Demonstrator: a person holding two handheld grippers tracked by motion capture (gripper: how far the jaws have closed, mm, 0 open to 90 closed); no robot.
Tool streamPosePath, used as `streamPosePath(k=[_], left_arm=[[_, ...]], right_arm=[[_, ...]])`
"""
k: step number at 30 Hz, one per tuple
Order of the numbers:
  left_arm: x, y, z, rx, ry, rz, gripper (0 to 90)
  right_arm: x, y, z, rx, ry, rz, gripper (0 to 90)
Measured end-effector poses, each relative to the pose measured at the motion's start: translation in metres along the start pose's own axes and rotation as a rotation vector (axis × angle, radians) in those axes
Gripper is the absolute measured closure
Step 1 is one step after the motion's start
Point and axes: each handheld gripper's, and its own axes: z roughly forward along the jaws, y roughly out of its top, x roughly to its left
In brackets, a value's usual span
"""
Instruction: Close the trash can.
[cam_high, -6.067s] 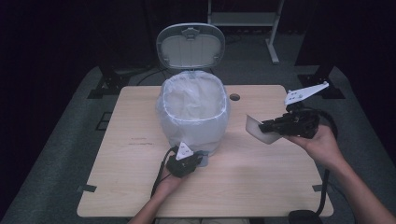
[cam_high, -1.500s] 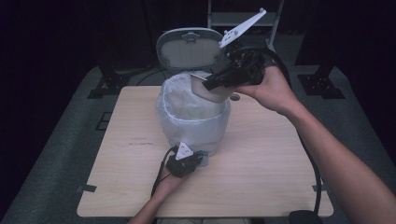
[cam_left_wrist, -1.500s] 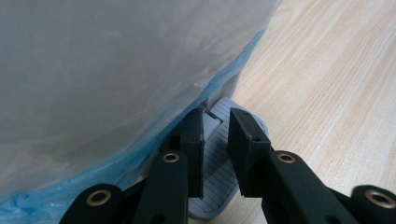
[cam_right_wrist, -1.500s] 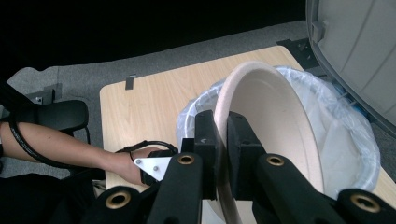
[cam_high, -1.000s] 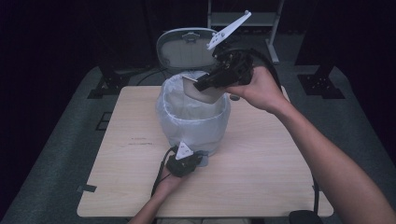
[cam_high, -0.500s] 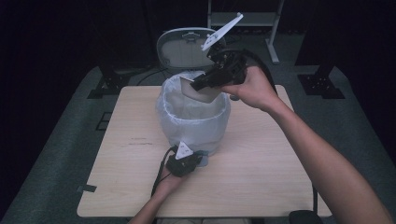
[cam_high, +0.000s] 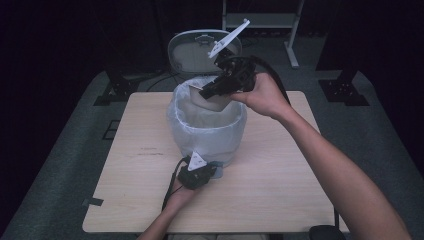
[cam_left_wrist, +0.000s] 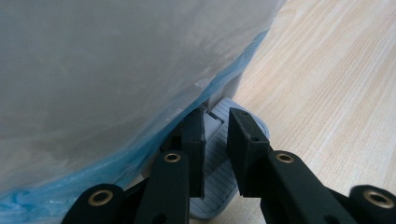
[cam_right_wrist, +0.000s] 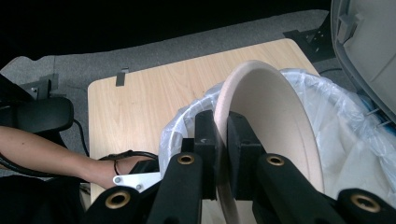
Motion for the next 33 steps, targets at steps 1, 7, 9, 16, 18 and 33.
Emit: streamPosePath(k=[1,7,9,16,18,33], left_arm=[[0.0,0.0,0.0,0.0,0.0,0.0,76.9],[0.0,0.0,0.0,-0.001,0.002,0.0,76.9],[0.0,0.0,0.0,-0.001,0.001,0.0,76.9],[0.0,0.0,0.0,-0.001,0.002,-0.002,76.9],[0.0,0.0,0.0,-0.001,0.002,-0.002,76.9],[0.0,0.0,0.0,0.001,0.0,0.0,76.8]], right_arm=[[0.0,0.0,0.001,-0.001,0.001,-0.001,83.3],[-0.003,0.0,0.004,0.0,0.002,0.003,83.2],[-0.004,0.0,0.005,0.0,-0.001,0.008,83.0],[-0.011,-0.002,0.011,0.003,0.013,0.048,68.8],[-0.011,-0.004,0.01,0.002,0.015,0.045,68.8],[-0.014,-0.033,-0.011,-0.024,-0.001,0.066,67.4]])
